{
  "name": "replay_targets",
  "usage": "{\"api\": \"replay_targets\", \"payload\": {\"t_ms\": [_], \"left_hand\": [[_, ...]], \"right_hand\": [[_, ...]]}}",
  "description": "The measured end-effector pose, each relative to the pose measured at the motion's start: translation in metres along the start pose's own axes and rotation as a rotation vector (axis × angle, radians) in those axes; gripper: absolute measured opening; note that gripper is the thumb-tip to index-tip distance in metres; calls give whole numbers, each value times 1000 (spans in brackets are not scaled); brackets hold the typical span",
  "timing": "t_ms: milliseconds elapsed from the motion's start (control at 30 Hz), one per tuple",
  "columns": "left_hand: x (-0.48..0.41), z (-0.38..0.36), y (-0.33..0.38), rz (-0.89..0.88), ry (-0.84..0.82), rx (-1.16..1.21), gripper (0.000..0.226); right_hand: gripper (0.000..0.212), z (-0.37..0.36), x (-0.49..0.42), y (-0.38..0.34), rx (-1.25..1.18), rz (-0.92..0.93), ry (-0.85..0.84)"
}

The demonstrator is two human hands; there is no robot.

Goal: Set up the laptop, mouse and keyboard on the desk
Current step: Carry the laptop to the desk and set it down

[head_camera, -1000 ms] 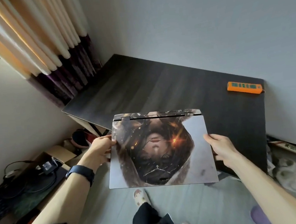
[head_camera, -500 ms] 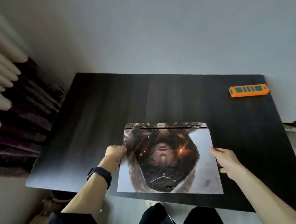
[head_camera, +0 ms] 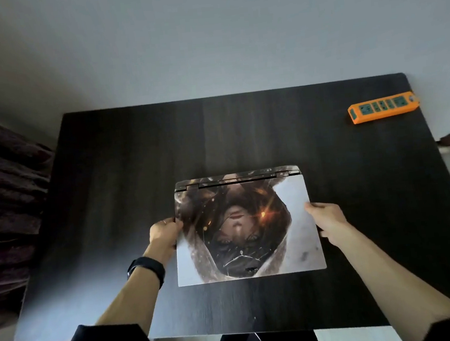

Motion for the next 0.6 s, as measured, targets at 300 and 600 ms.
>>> {"api": "replay_targets", "payload": {"t_ms": [300, 600], "left_hand": [[-28, -4, -15, 57, 11, 16, 23], [-20, -2, -13, -66, 93, -97, 30]], "right_hand": [[37, -6, -20, 3, 18, -7, 34], [36, -4, -19, 2, 104, 81, 131]]}}
Point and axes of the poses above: each hand's wrist, its own x-axis away from the middle knuckle, its own z-axis out of the back of the hand, y = z × x, the point moved 7 cm from there along -x, towards the middle knuckle, and after that the axes turned 15 degrees about x, right-handed, at the moved point
